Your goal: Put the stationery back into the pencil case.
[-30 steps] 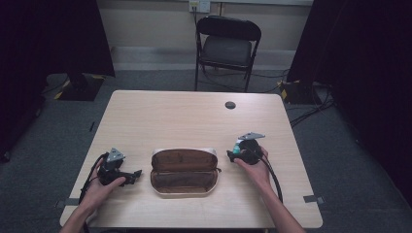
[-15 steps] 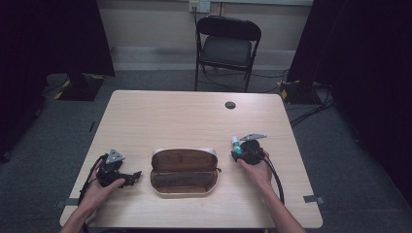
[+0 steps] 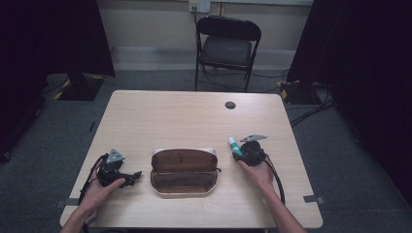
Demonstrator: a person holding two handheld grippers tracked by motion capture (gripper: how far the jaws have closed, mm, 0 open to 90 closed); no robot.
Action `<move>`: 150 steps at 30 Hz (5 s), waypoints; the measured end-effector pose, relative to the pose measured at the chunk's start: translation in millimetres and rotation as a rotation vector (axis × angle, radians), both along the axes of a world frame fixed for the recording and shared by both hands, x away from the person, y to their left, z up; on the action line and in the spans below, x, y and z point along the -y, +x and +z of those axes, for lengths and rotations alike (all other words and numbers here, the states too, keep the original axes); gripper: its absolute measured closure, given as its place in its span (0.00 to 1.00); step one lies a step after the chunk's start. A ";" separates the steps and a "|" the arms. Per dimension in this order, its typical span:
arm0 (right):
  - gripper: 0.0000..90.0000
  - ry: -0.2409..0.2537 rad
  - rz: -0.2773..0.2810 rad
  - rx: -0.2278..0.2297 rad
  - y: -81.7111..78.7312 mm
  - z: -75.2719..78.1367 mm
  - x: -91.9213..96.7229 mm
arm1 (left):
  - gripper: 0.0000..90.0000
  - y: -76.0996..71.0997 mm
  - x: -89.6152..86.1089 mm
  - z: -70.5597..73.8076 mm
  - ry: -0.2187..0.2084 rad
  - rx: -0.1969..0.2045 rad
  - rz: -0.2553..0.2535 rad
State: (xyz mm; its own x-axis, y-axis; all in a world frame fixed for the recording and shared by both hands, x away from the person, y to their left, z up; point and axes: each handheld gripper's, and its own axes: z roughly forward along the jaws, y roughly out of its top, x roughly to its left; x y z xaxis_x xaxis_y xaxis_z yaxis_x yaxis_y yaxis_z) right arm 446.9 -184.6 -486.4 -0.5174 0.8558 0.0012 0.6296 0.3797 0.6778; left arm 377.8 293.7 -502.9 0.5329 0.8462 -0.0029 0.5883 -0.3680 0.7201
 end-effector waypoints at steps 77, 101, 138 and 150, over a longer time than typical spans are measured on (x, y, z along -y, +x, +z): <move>0.74 0.099 0.058 0.039 -62.4 22.1 46.9 | 0.01 0.9 1.2 -0.1 0.003 -0.005 0.002; 0.74 0.191 0.117 0.123 -88.4 62.6 48.1 | 0.01 0.9 1.1 -0.1 0.003 -0.005 0.002; 0.74 0.249 0.387 0.205 -137.3 115.0 -5.9 | 0.00 1.4 1.3 -0.3 0.007 -0.006 -0.002; 0.74 0.227 0.462 0.160 -134.8 101.4 -36.1 | 0.00 1.5 1.3 -0.4 0.007 -0.004 -0.001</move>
State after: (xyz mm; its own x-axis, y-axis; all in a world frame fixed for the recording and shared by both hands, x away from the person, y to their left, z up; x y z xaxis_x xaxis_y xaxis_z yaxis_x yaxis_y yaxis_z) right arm 312.1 -148.5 -385.0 -0.8489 0.5262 0.0499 0.3139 0.4260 0.8485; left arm 379.2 292.4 -503.3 0.5338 0.8456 0.0007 0.5909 -0.3737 0.7150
